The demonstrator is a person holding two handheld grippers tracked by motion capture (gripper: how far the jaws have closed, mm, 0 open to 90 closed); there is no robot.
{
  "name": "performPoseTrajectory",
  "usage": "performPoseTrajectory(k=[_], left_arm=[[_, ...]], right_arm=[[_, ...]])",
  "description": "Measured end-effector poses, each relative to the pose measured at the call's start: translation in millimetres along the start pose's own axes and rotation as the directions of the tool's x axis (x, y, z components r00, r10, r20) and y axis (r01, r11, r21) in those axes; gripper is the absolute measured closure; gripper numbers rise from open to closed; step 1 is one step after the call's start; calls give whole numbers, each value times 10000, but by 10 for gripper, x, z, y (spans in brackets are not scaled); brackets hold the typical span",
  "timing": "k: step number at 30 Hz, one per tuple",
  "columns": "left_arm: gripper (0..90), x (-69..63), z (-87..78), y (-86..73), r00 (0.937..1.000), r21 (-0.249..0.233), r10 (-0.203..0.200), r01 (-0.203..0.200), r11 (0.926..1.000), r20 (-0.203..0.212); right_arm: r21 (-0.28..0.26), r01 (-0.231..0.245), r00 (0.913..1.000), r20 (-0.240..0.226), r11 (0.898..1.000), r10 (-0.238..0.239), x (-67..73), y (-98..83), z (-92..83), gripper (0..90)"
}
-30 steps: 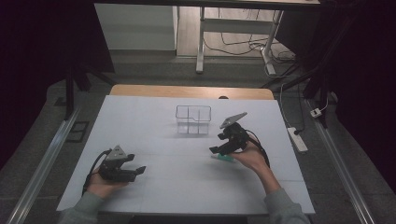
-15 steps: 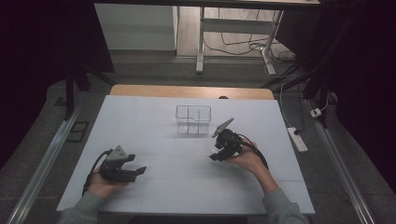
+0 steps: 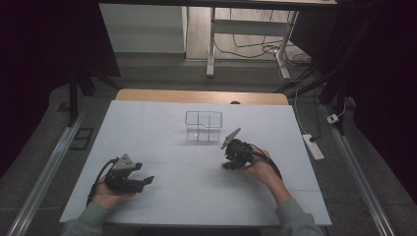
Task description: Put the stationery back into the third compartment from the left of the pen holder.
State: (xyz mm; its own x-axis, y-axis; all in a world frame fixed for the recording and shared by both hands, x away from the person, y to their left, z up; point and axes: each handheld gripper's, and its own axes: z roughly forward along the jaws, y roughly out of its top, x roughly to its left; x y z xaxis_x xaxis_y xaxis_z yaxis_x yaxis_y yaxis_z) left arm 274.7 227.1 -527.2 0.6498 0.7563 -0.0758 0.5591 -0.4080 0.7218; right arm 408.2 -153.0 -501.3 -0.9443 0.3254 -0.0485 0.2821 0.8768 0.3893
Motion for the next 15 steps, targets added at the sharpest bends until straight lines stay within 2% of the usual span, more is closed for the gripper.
performPoseTrajectory(k=[4,7,12,15], left_arm=[[287,8,-5,-2,10000,-32,-30,30,10000,9],[287,13,-3,-5,10000,-9,-31,31,10000,-20],[287,11,-1,-6,10000,2,-26,26,10000,-16],[287,12,-2,-7,10000,5,-23,23,10000,-22]], right_arm=[[15,126,9998,130,9999,-126,13,5,-9,644],[-235,10,9999,122,9997,-7,9,-3,-47,645],[-1003,-365,9992,99,9943,376,-15,-13,-192,645],[-1614,-578,9981,137,9852,608,-33,-26,-297,645]])
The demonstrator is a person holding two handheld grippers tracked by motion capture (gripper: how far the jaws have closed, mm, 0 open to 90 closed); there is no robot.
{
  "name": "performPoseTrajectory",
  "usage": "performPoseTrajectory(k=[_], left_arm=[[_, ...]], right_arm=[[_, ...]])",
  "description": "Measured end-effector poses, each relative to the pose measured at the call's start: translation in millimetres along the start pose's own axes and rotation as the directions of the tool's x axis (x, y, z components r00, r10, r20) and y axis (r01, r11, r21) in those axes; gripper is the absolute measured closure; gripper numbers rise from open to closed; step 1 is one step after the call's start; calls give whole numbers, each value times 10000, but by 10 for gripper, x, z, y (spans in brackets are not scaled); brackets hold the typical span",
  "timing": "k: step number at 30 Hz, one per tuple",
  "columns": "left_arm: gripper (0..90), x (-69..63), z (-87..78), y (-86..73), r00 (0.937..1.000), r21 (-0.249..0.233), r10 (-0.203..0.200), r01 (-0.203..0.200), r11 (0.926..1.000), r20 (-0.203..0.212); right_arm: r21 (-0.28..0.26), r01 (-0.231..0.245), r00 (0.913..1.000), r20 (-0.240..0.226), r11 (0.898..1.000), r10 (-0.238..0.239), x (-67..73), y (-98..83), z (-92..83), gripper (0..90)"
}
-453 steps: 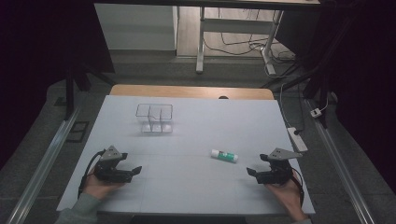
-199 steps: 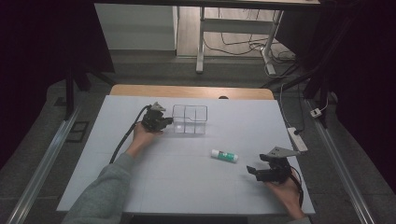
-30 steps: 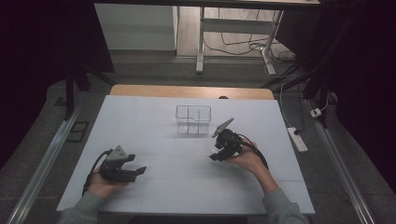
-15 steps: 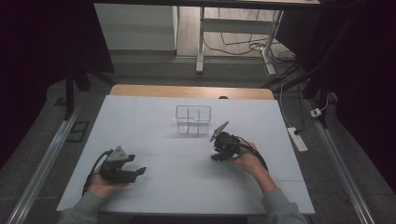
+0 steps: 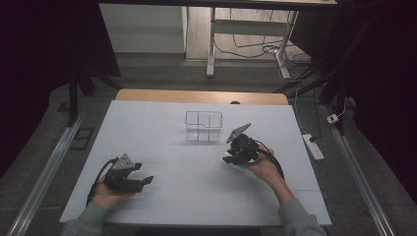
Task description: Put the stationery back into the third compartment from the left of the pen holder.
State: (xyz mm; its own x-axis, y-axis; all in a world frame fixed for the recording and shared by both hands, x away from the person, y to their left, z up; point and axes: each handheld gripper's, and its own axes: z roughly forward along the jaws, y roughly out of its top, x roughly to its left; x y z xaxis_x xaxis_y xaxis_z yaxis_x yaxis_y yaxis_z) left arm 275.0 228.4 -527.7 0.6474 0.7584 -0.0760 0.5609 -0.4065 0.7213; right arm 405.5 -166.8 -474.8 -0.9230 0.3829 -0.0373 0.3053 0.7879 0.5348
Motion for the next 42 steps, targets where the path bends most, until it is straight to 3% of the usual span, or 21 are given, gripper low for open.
performPoseTrajectory(k=[7,13,17,42], left_arm=[[288,17,-13,-5,10000,-52,-60,60,10000,-30],[288,18,-14,-6,10000,-57,-63,63,10000,-24],[287,20,-37,3,9996,-255,-203,207,9995,188],[287,29,-55,5,9997,-306,-199,202,9993,122]], right_arm=[[-1000,-616,9980,75,9931,627,-68,-23,-177,644],[-1840,-931,9951,144,9785,974,-97,-38,-304,644],[-2281,-1163,9926,82,9667,1214,-104,-45,-373,644],[-3597,-1366,9888,71,9230,1491,-76,-6,-558,643]])
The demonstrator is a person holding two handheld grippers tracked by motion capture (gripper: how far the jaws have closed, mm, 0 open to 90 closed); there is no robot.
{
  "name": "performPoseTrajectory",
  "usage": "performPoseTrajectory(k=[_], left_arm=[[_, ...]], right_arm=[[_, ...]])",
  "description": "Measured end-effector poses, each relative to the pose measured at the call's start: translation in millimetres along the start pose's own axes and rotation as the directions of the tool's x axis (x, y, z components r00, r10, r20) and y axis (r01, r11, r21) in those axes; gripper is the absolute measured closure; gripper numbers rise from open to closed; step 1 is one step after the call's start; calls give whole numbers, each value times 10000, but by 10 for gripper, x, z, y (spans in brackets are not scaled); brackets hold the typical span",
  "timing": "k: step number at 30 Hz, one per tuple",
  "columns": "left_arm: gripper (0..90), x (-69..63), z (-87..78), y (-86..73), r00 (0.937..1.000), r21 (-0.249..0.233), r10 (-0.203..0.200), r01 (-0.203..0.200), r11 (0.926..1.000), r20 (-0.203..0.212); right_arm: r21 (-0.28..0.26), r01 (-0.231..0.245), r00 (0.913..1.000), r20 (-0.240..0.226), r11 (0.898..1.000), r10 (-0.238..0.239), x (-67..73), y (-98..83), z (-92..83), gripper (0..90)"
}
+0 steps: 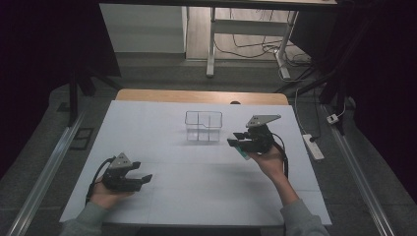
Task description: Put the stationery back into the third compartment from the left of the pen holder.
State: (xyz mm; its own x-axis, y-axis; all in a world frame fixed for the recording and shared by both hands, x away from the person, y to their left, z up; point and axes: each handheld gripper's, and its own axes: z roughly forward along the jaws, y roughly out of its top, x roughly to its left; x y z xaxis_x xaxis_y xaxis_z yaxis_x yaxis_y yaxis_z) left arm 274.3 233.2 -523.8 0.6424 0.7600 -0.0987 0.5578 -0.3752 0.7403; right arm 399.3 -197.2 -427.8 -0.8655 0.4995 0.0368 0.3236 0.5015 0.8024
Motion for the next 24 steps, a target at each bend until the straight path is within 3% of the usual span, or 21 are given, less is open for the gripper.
performPoseTrajectory(k=[24], left_arm=[[286,-7,2,0,10000,25,20,-20,10000,-16]], right_arm=[[-990,-327,9990,255,9945,354,-13,157,-23,643]])
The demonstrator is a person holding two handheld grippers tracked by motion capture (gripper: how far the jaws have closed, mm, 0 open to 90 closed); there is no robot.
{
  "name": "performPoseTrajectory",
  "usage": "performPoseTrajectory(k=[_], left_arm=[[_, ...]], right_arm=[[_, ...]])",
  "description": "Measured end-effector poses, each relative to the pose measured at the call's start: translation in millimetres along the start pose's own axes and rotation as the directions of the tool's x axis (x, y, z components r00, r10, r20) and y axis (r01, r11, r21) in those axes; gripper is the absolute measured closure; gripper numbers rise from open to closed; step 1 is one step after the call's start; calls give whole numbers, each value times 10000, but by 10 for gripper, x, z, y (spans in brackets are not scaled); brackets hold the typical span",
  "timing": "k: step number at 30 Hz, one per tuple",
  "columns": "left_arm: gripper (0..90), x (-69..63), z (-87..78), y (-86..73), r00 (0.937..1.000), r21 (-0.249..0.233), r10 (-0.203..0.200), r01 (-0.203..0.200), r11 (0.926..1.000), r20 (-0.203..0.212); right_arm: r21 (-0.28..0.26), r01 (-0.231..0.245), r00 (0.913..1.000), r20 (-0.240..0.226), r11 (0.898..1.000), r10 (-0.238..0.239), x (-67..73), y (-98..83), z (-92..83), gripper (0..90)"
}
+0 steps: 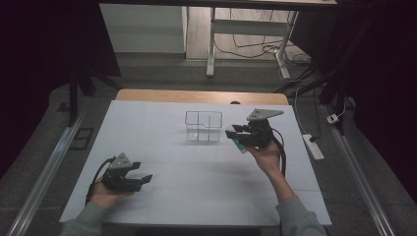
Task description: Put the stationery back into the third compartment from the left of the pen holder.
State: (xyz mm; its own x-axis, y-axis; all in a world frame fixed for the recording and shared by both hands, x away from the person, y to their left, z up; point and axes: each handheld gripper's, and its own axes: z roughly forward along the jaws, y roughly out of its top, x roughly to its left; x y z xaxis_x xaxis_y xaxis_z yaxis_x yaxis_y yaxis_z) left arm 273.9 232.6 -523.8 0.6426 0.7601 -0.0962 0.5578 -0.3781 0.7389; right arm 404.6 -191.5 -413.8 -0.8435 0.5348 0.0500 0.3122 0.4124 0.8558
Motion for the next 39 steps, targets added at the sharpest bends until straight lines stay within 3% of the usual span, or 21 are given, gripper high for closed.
performPoseTrajectory(k=[20,31,39], left_arm=[[285,-10,-3,3,10000,-20,0,0,10000,-26],[284,-4,-10,3,10000,-60,-25,25,10000,40],[284,2,-16,1,10000,-74,10,-10,10000,87]], right_arm=[[-517,-160,9998,141,9985,168,-40,111,49,643],[-726,-333,9993,124,9968,343,-89,207,195,643],[-1105,-710,9974,-2,9913,714,-158,293,249,642]])
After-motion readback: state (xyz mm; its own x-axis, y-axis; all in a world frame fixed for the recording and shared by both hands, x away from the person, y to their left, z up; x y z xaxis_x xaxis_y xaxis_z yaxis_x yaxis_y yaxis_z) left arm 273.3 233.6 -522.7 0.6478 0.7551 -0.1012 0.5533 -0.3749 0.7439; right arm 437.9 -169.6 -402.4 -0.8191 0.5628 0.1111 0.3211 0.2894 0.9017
